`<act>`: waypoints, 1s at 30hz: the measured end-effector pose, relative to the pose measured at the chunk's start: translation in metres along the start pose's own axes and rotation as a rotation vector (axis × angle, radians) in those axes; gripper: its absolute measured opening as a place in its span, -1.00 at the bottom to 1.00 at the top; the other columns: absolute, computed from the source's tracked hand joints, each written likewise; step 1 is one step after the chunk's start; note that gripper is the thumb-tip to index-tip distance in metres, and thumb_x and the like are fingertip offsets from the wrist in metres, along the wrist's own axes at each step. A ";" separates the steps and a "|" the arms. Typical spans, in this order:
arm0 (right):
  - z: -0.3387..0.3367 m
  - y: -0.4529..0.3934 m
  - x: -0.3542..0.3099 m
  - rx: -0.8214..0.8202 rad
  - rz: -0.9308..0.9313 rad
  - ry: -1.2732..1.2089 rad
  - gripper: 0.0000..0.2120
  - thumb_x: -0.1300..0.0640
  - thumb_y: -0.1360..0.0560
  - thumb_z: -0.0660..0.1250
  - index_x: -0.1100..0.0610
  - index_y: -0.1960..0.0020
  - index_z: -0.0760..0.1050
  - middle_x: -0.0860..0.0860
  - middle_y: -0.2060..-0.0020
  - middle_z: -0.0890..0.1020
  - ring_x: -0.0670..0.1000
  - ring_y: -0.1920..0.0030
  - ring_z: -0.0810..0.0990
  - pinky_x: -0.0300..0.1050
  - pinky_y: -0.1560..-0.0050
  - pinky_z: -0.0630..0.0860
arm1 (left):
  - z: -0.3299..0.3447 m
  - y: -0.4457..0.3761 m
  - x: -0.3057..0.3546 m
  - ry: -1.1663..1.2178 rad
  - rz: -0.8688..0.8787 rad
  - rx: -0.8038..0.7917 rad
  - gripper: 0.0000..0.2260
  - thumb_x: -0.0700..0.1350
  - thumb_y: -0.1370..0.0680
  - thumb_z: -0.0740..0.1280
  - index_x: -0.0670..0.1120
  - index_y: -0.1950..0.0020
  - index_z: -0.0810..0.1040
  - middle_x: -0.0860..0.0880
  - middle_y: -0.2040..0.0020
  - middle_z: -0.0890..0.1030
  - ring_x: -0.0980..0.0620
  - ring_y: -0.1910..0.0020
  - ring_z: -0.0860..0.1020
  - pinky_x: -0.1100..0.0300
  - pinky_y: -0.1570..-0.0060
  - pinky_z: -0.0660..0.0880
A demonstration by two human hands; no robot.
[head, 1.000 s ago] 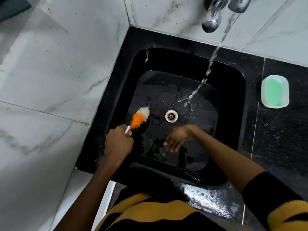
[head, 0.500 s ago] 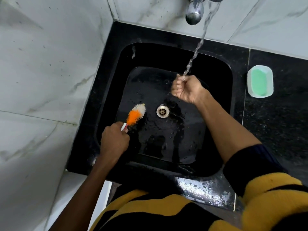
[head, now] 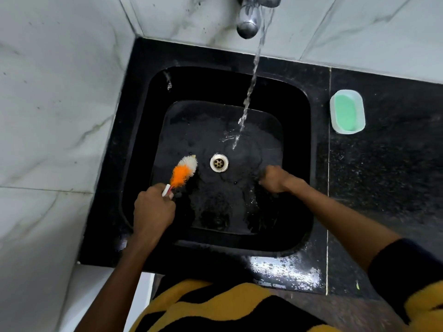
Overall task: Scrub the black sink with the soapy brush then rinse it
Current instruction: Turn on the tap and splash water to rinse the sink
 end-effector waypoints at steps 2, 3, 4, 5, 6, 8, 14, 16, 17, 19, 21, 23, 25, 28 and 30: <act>-0.002 -0.013 -0.004 0.000 0.105 -0.700 -0.78 0.27 -0.56 0.17 0.28 0.17 0.54 0.16 0.27 0.62 0.15 0.15 0.61 -0.04 0.05 0.55 | 0.002 0.001 0.003 0.009 0.000 -0.008 -0.87 -0.20 -0.56 0.31 -0.07 0.15 0.60 -0.10 0.30 0.61 -0.13 0.29 0.58 -0.03 0.20 0.59; -0.001 -0.020 -0.011 -0.009 0.135 -0.971 -0.75 0.29 -0.58 0.12 0.26 0.16 0.54 0.14 0.28 0.64 0.13 0.18 0.64 -0.03 0.03 0.60 | 0.003 0.001 0.005 0.011 0.002 -0.014 -0.88 -0.20 -0.56 0.31 -0.07 0.14 0.61 -0.10 0.30 0.62 -0.12 0.29 0.59 -0.03 0.20 0.59; -0.004 -0.029 -0.021 -0.026 0.135 -1.163 -0.72 0.30 -0.60 0.08 0.27 0.11 0.55 0.14 0.25 0.66 0.10 0.18 0.66 -0.03 0.02 0.63 | 0.005 0.001 0.008 0.014 0.005 -0.020 -0.88 -0.20 -0.56 0.31 -0.07 0.13 0.61 -0.10 0.30 0.62 -0.12 0.29 0.59 -0.03 0.20 0.60; -0.011 -0.037 -0.032 -0.044 0.121 -1.346 -0.69 0.29 -0.62 0.04 0.28 0.08 0.56 0.15 0.21 0.66 0.08 0.17 0.66 -0.03 0.05 0.64 | 0.006 0.002 0.011 0.018 0.007 -0.024 -0.88 -0.20 -0.56 0.31 -0.07 0.14 0.61 -0.10 0.30 0.62 -0.11 0.29 0.60 -0.03 0.20 0.60; -0.020 -0.046 -0.043 -0.040 0.107 -1.512 -0.67 0.28 -0.62 0.02 0.29 0.07 0.56 0.15 0.21 0.66 0.07 0.17 0.65 -0.06 0.12 0.63 | 0.006 0.002 0.014 0.021 0.007 -0.025 -0.88 -0.20 -0.56 0.31 -0.07 0.15 0.60 -0.10 0.30 0.62 -0.10 0.29 0.60 -0.03 0.21 0.60; -0.040 -0.059 -0.058 -0.008 0.111 -1.852 -0.64 0.24 -0.63 0.00 0.24 0.17 0.52 0.10 0.31 0.61 0.01 0.30 0.58 -0.16 0.32 0.52 | 0.006 0.003 0.018 0.020 0.010 -0.024 -0.86 -0.20 -0.55 0.30 -0.06 0.18 0.58 -0.10 0.31 0.62 -0.11 0.30 0.60 -0.04 0.21 0.60; -0.072 -0.072 -0.095 -0.141 0.026 -2.091 -0.68 0.29 -0.52 -0.09 0.09 0.34 0.25 0.02 0.45 0.37 -0.05 0.48 0.29 -0.27 0.46 0.17 | 0.010 -0.001 0.024 0.003 0.025 -0.038 -0.86 -0.19 -0.54 0.30 -0.04 0.20 0.55 -0.09 0.33 0.62 -0.12 0.31 0.60 -0.08 0.23 0.61; -0.066 -0.066 -0.104 -0.294 -0.036 -2.064 -0.72 0.29 -0.50 -0.05 0.09 0.33 0.27 0.01 0.45 0.37 -0.05 0.49 0.30 -0.27 0.45 0.17 | 0.013 -0.001 0.025 -0.002 0.034 -0.050 -0.87 -0.17 -0.55 0.30 -0.03 0.19 0.55 -0.08 0.33 0.62 -0.12 0.31 0.60 -0.09 0.23 0.61; -0.063 -0.061 -0.106 -0.381 -0.083 -2.046 -0.74 0.29 -0.48 -0.01 0.10 0.33 0.29 0.00 0.46 0.37 -0.06 0.50 0.30 -0.28 0.44 0.16 | 0.014 -0.001 0.025 -0.003 0.042 -0.057 -0.86 -0.17 -0.55 0.30 -0.03 0.20 0.55 -0.08 0.33 0.62 -0.12 0.32 0.60 -0.09 0.23 0.61; -0.059 -0.048 -0.101 -0.499 -0.149 -1.949 -0.80 0.30 -0.44 0.09 0.12 0.32 0.33 -0.01 0.46 0.36 -0.09 0.49 0.30 -0.27 0.40 0.12 | 0.014 -0.003 0.026 -0.008 0.053 -0.065 -0.84 -0.17 -0.56 0.30 -0.02 0.22 0.54 -0.07 0.34 0.62 -0.11 0.33 0.60 -0.07 0.25 0.61; -0.059 -0.038 -0.077 -0.490 -0.148 -1.819 -0.86 0.30 -0.43 0.15 0.12 0.26 0.35 0.00 0.43 0.41 -0.07 0.46 0.35 -0.27 0.42 0.19 | 0.013 -0.005 0.026 -0.017 0.059 -0.064 -0.84 -0.17 -0.55 0.30 -0.01 0.22 0.54 -0.07 0.34 0.62 -0.11 0.33 0.60 -0.05 0.24 0.61; -0.056 -0.035 -0.032 -0.352 -0.008 -1.593 -0.87 0.31 -0.49 0.14 0.18 0.16 0.43 0.10 0.34 0.56 0.03 0.35 0.55 -0.20 0.39 0.46 | 0.010 -0.007 0.025 -0.015 0.057 -0.054 -0.85 -0.16 -0.56 0.30 0.00 0.20 0.56 -0.07 0.34 0.62 -0.09 0.32 0.60 -0.05 0.25 0.61; -0.057 -0.034 0.012 -0.169 0.128 -1.093 -0.76 0.31 -0.57 0.07 0.30 0.10 0.51 0.26 0.17 0.65 0.18 0.16 0.66 -0.01 0.16 0.63 | 0.007 -0.008 0.022 -0.016 0.051 -0.045 -0.87 -0.15 -0.57 0.30 0.00 0.15 0.58 -0.07 0.32 0.63 -0.08 0.31 0.61 -0.03 0.24 0.62; -0.075 -0.032 0.046 0.117 0.212 -0.438 -0.75 0.25 -0.55 0.17 0.22 0.28 0.46 0.20 0.20 0.59 0.14 0.17 0.59 -0.03 0.11 0.55 | 0.007 -0.009 0.019 -0.017 0.046 -0.039 -0.88 -0.15 -0.57 0.31 -0.01 0.13 0.59 -0.06 0.32 0.63 -0.07 0.31 0.61 -0.02 0.23 0.62; -0.082 -0.034 0.043 0.216 0.180 -0.679 -0.79 0.29 -0.55 0.23 0.25 0.26 0.48 0.19 0.19 0.58 0.06 0.25 0.58 -0.09 0.20 0.56 | 0.008 -0.008 0.020 -0.018 0.046 -0.042 -0.87 -0.16 -0.57 0.32 -0.02 0.16 0.58 -0.06 0.33 0.63 -0.07 0.32 0.60 -0.02 0.25 0.61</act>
Point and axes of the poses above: each hand's wrist, its own y-axis away from the middle knuckle, its own z-axis out of the palm, x = y × z, the point moved 8 cm from there along -y, towards the middle knuckle
